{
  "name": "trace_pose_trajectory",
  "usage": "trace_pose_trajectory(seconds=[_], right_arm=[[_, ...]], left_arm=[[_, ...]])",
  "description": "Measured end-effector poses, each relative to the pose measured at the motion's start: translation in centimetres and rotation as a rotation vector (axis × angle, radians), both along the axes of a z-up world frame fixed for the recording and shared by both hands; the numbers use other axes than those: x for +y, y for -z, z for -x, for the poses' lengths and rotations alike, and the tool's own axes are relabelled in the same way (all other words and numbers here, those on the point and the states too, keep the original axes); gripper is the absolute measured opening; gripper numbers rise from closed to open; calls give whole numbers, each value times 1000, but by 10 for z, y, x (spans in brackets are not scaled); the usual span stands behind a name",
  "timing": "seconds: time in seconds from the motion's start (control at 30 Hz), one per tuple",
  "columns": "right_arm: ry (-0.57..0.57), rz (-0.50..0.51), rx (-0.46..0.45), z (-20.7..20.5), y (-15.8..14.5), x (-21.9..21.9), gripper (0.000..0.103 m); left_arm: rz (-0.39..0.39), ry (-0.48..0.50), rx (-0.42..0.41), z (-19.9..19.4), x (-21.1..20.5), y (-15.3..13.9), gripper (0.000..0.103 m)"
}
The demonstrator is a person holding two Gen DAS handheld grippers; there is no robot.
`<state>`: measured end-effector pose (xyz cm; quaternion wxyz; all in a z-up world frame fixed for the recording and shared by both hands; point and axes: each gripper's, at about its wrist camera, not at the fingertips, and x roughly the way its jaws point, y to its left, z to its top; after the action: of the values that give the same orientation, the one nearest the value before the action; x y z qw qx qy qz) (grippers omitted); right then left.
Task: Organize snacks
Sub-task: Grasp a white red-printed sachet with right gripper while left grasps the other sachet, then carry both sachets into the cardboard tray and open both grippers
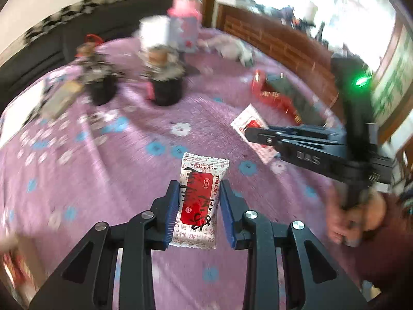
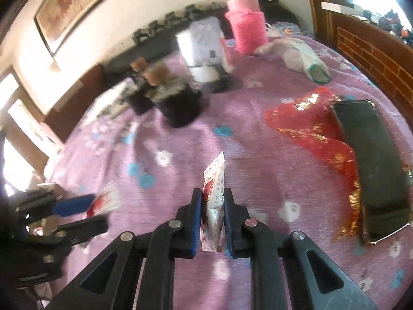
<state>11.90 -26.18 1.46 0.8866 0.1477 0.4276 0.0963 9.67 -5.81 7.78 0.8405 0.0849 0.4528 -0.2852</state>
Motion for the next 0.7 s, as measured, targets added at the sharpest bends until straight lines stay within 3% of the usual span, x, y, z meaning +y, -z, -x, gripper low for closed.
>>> trace_pose_trajectory(seconds=[0.2, 0.33, 0.57, 0.7], right_arm=[[-89, 7, -75, 18, -20, 36, 16], [-160, 52, -101, 31, -29, 70, 16], [-306, 55, -102, 63, -48, 150, 16], [-409, 49, -104, 84, -60, 207, 16]], left_arm=[[130, -183, -56, 58, 90, -40, 28], [131, -333, -99, 96, 154, -47, 29], [136, -583, -90, 148, 262, -34, 29], [124, -673, -75, 165, 297, -18, 29]])
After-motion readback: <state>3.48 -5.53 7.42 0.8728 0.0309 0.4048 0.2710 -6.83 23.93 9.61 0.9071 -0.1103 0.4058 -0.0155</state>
